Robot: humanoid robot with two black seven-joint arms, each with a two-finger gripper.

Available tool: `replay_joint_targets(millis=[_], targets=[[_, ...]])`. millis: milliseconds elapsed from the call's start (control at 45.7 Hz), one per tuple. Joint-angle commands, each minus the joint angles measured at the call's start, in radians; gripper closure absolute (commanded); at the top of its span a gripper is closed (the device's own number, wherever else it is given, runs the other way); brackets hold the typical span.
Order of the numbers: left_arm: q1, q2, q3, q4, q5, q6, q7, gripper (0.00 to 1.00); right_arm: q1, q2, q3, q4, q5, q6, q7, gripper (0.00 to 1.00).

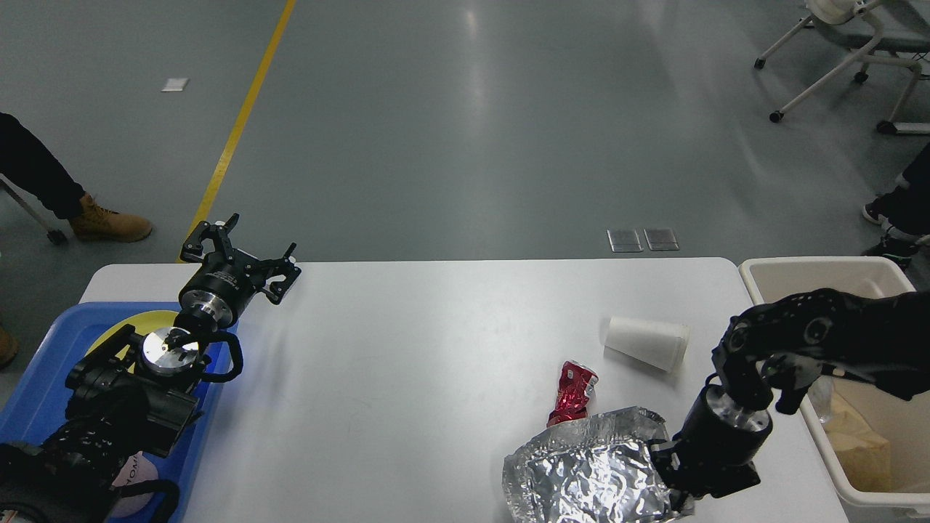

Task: Tidy desktop
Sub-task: 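Lift the large foil packet and carry it over the white bin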

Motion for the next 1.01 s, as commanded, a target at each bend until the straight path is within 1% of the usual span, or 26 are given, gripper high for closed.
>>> replay_joint_targets(millis=[0, 219, 350, 503, 613, 810, 919, 985], targets=[[0.0, 0.0, 0.0, 0.0, 0.0, 0.0, 0.0, 0.04, 0.156, -0.08, -0.065, 0.019, -0.004, 0.167, -0.02, 1.0], [0.0, 0.0, 0.0, 0.0, 0.0, 0.0, 0.0, 0.04, 0.537, -0.169, -0.237, 0.022, -0.004, 0.167, -0.023, 1.0], [0.0, 0.0, 0.0, 0.0, 0.0, 0.0, 0.0, 0.04, 0.738, -0.164, -0.303, 0.015, -0.017, 0.167, -0.025, 1.0], [0.0, 0.0, 0.0, 0.0, 0.0, 0.0, 0.0, 0.04, 0.908, -0.13, -0.312, 0.013, -0.037, 0.167, -0.031, 1.0], [0.0, 0.0, 0.0, 0.0, 0.0, 0.0, 0.0, 0.04, 0.98, -0.095, -0.312, 0.012, -0.037, 0.167, -0.031, 1.0], [0.0, 0.0, 0.0, 0.0, 0.0, 0.0, 0.0, 0.04, 1.017, -0.052, -0.312, 0.007, -0.038, 0.167, -0.031, 1.0], [0.0, 0.0, 0.0, 0.0, 0.0, 0.0, 0.0, 0.04, 1.008, -0.057, -0.331, -0.033, -0.064, 0.167, -0.033, 1.0], [0.0, 0.0, 0.0, 0.0, 0.0, 0.0, 0.0, 0.04, 0.994, -0.063, -0.389, -0.079, -0.092, 0.167, -0.033, 1.0]])
